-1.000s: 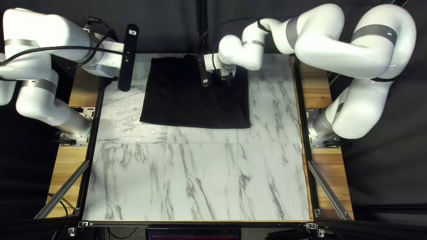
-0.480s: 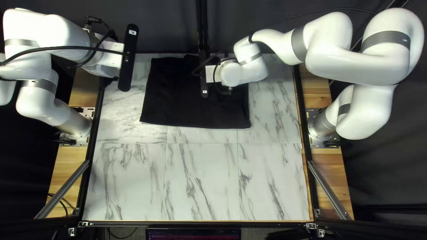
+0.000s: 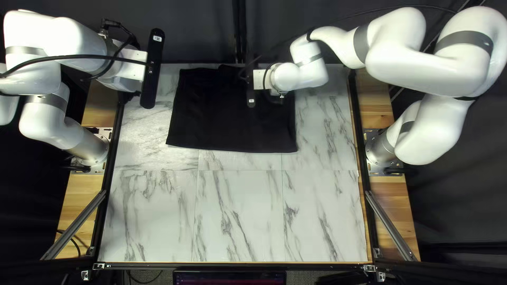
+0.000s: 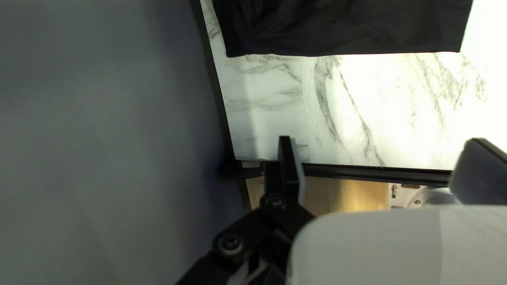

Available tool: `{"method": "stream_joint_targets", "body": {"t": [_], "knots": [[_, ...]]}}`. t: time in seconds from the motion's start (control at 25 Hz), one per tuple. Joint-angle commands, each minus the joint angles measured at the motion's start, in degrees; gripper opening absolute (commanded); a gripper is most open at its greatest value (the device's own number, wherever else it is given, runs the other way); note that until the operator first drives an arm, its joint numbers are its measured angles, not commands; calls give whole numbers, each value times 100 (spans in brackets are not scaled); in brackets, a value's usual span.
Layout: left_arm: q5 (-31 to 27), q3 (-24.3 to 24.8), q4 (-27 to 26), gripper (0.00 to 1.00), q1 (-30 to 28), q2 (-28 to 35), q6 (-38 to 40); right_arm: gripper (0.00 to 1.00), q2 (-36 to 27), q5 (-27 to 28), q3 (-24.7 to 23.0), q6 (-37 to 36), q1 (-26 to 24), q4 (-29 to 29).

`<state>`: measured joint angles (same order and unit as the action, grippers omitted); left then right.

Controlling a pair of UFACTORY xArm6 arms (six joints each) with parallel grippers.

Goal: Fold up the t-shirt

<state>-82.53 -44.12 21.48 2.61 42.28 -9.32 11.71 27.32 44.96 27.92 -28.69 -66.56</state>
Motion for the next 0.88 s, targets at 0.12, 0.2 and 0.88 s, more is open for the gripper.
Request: {"method": "stream_joint_targets", "body": {"t": [0.12,0.2,0.88], "knots": [[0,0,0,100,0,0,0,100,362,87,312,482,-11,-519],[0,0,0,100,0,0,0,100,425,105,377,502,-88,-613],[0,0,0,100,0,0,0,100,79,502,333,418,37,-434]]}}
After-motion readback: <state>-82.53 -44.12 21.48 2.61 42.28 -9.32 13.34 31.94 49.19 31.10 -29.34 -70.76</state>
